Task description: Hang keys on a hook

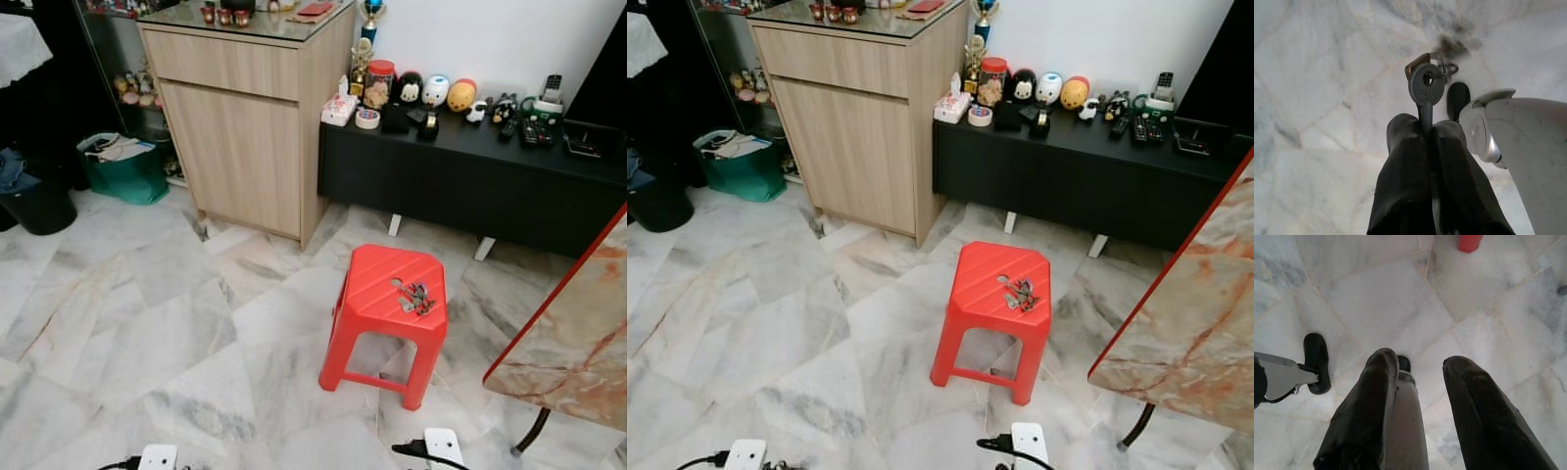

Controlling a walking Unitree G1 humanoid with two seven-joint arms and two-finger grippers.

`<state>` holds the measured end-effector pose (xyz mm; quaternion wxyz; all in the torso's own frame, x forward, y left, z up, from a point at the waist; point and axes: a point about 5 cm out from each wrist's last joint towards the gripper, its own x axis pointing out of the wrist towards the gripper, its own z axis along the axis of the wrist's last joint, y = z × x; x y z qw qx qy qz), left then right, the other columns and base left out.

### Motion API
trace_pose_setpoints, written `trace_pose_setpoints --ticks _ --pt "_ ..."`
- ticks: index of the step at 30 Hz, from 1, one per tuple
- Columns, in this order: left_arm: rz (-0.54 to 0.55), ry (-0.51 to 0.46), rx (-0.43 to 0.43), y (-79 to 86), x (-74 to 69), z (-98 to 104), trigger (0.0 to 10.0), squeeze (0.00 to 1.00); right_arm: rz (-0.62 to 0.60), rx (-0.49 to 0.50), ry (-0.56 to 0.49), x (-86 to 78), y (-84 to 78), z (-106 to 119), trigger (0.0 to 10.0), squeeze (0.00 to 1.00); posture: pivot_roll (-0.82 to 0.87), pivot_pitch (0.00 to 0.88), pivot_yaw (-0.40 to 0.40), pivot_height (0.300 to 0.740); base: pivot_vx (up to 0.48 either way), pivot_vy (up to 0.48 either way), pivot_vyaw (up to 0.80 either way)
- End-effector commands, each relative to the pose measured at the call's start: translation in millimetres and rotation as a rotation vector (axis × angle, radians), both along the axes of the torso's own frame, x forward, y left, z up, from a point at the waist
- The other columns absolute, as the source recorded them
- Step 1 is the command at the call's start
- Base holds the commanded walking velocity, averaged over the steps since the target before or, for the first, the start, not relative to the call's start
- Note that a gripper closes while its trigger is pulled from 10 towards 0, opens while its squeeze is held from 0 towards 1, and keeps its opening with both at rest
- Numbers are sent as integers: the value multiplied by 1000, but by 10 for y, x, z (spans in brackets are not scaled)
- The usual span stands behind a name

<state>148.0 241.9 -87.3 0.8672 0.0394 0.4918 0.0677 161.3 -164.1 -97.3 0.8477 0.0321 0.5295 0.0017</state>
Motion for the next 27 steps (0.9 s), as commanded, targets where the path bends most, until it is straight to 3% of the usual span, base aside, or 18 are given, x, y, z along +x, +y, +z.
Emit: trace_pose_setpoints --ticks 1,10,13,27 --pt "22 7 -1 -1 -51 -21 10000 0 -19 -4 5 -32 -14 -12 10000 0 36 24 -45 740 0 0 0" --pt "5 -34 31 29 0 11 10000 0 -26 1 21 -51 -18 -21 10000 0 51 7 -45 740 0 -55 -107" --pt "5 -33 35 43 6 16 10000 0 -47 2 30 -65 -30 -26 10000 0 49 0 -41 740 0 -381 -781" --pt "0 -48 32 18 7 13 10000 0 -65 2 11 -47 -22 -19 10000 0 56 0 -41 740 0 -423 0"
